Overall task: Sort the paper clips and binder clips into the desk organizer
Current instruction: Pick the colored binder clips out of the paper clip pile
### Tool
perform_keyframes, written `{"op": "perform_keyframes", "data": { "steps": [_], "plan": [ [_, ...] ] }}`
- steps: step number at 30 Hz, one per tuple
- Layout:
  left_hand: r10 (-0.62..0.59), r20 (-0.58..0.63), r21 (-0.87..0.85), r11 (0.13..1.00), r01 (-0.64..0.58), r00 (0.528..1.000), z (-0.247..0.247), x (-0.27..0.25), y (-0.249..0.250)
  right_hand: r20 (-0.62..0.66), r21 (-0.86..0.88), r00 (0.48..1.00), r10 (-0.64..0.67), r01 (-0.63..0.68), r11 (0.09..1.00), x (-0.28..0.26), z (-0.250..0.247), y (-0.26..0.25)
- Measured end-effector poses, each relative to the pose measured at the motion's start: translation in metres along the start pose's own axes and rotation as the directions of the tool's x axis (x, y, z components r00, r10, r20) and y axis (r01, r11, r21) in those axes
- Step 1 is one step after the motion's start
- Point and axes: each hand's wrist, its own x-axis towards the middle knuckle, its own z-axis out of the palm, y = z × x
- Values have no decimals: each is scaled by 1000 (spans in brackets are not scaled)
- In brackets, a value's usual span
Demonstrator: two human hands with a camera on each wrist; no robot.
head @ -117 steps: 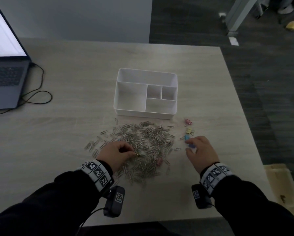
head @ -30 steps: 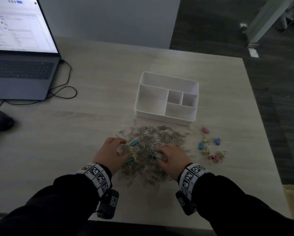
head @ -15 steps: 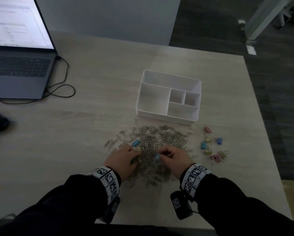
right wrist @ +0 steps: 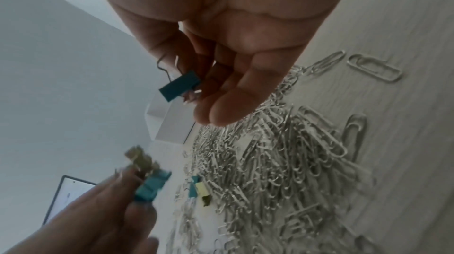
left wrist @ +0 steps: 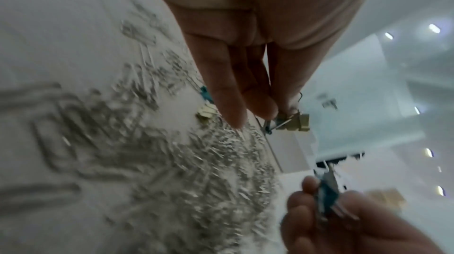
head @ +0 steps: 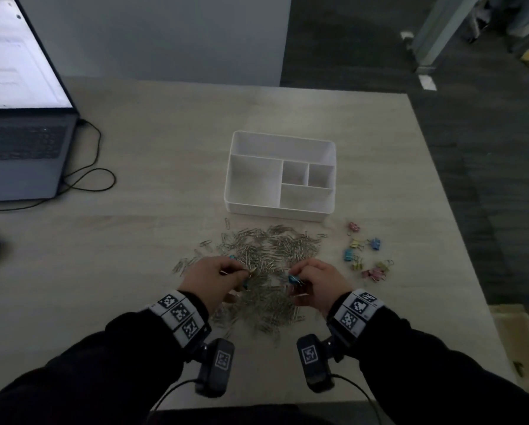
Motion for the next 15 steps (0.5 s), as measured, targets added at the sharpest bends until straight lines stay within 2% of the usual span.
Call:
{"op": "perform_keyframes", "data": {
  "steps": [2, 5, 9, 15],
  "plan": [
    [-38, 28, -152, 987, 42, 999, 11, -2, 11, 23, 19, 1000, 2, -3, 1000, -3, 4, -2],
    [-28, 73, -216, 975, 43, 997, 26, -4, 21, 45, 11, 999, -16, 16, 1000, -6, 7, -3],
    [-19, 123, -226, 973, 46, 992, 45, -5, 23, 100, 40, 995, -27, 23, 999, -8, 2, 2],
    [62, 184, -105, 994, -44, 981, 65, -12, 21, 166, 11, 985, -41, 40, 999, -17, -8, 11]
  ]
}}
